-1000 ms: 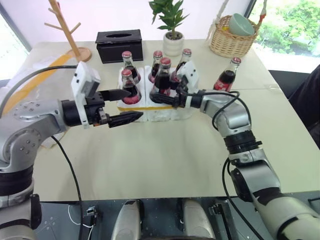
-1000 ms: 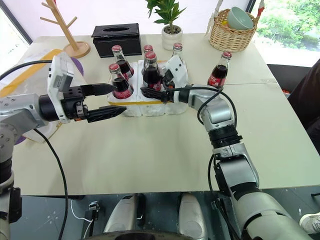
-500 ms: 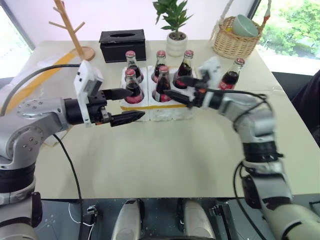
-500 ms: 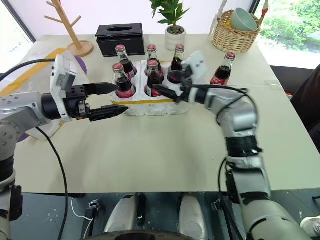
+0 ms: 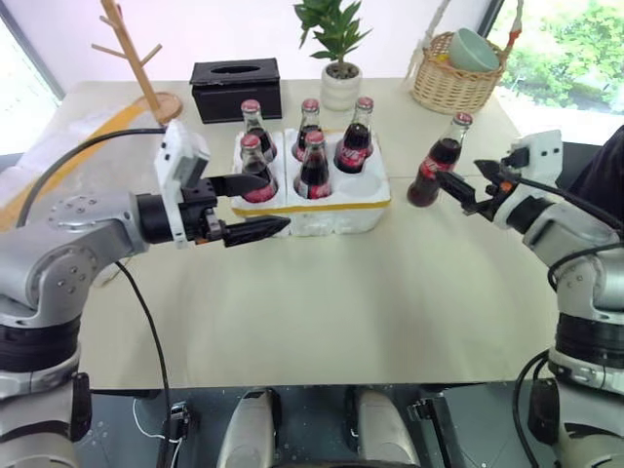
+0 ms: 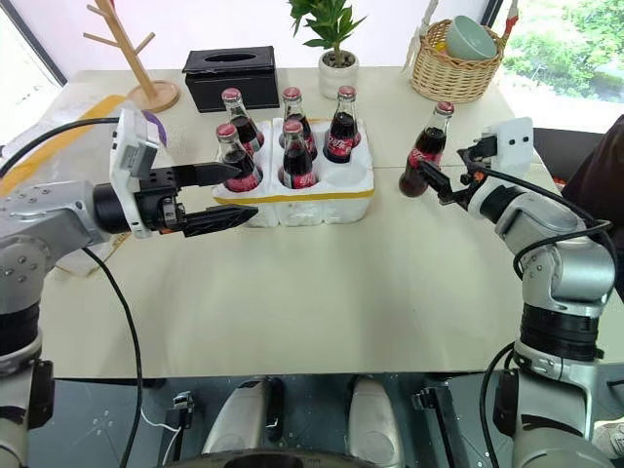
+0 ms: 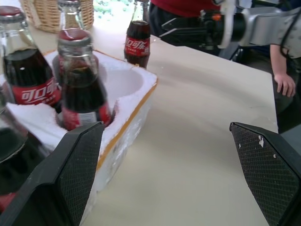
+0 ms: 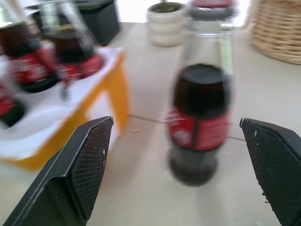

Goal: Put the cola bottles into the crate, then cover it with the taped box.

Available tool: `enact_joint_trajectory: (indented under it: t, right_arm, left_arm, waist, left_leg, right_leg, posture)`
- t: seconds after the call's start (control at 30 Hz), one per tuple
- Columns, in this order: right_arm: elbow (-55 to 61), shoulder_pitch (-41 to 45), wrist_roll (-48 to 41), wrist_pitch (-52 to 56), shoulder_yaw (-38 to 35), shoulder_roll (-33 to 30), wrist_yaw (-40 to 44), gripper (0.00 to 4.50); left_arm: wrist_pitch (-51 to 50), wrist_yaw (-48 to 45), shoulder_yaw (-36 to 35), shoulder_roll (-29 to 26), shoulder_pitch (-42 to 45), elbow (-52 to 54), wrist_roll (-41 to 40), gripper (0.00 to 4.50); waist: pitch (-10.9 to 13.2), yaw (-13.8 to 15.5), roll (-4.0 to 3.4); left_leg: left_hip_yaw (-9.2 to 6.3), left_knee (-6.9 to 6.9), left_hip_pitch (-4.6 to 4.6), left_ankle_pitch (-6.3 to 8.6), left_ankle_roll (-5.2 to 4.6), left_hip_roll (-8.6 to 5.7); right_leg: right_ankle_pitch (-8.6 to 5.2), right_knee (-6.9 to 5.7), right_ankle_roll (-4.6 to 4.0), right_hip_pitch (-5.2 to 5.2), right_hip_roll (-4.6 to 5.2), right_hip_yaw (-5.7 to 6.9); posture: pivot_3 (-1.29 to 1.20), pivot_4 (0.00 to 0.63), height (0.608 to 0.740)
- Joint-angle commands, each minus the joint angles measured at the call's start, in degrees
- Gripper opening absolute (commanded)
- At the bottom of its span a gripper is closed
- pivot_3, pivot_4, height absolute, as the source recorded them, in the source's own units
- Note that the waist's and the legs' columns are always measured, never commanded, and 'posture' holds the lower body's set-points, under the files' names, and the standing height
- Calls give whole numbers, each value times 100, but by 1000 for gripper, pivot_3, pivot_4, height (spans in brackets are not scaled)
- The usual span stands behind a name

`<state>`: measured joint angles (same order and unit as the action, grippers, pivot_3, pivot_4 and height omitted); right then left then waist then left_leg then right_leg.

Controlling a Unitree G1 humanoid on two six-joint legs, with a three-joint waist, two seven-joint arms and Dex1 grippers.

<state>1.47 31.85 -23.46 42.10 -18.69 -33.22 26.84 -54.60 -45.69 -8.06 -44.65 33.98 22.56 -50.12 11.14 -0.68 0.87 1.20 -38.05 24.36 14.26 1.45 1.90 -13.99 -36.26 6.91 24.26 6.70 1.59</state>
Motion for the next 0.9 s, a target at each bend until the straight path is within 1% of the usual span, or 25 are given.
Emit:
enact_joint_trajectory:
  t: [0.03, 0.37, 0.57, 0.6, 0.67, 0.7, 0.73, 0.83, 0.9]
  right_arm:
    - [-670, 383, 257, -635, 132, 60, -84, 4423]
    - [-2629, 1164, 567, -1707, 549, 257, 278, 4423]
    - [-3939, 1696, 802, -2439, 654, 395, 255, 4423]
    - [-4059, 1758, 814, -2584, 643, 402, 285, 4201]
    - [-4144, 1807, 824, -2756, 667, 390, 421, 3581]
    - [-4160, 1812, 836, -2809, 692, 379, 481, 3098]
    - [-4054, 1773, 812, -2819, 694, 373, 545, 2740]
    - [-3678, 1702, 662, -2837, 587, 371, 717, 2774]
    - [-3128, 1726, 396, -2732, 432, 375, 839, 2774]
  left_arm:
    - [106, 9, -50, -6, 150, 66, -2, 4500]
    - [148, -9, 67, 50, 218, 97, 41, 4500]
    - [246, -87, 199, 99, 312, -17, 171, 4500]
    - [259, -96, 211, 102, 333, -42, 180, 4500]
    - [280, -110, 226, 102, 350, -72, 195, 4500]
    - [288, -117, 231, 103, 352, -82, 203, 4500]
    - [293, -123, 224, 97, 333, -81, 211, 4500]
    - [305, -131, 203, 82, 277, -73, 239, 4500]
    - [280, -104, 159, 72, 241, -49, 226, 4500]
  waist:
    - [0, -5, 0]
    - [0, -5, 0]
    - [0, -19, -1]
    - [0, -23, -1]
    - [1, -24, -1]
    - [1, -21, -1]
    - [1, -18, -1]
    - [2, -24, -3]
    - [9, -23, -15]
  left_leg:
    - [0, 0, 0, 0, 0, 0]
    - [0, 1, 2, 0, 0, 0]
    - [0, 0, 1, -1, 1, 0]
    - [0, 1, 1, -1, 1, 0]
    - [0, 1, 1, -1, 1, 0]
    - [0, 2, 1, -1, 1, 0]
    - [0, 2, 2, -1, 1, 0]
    - [1, 1, 2, -1, 1, 0]
    - [1, 4, 2, -1, 1, 0]
  right_leg:
    - [0, 0, 0, 0, 0, 0]
    - [0, 3, 0, 0, 0, 0]
    - [0, 3, 0, 0, 0, 0]
    - [0, 3, 0, 0, 0, 0]
    - [0, 3, 0, 0, 0, 0]
    - [0, 3, 0, 1, 0, 0]
    - [0, 3, 0, 0, 0, 0]
    - [0, 3, 1, 0, 0, 0]
    - [0, 3, 1, 3, 0, 0]
  posture:
    - [0, 150, 736]
    - [0, 150, 736]
    - [0, 150, 736]
    - [0, 150, 736]
    - [0, 150, 736]
    - [0, 150, 736]
    - [0, 150, 736]
    - [0, 150, 736]
    - [0, 150, 736]
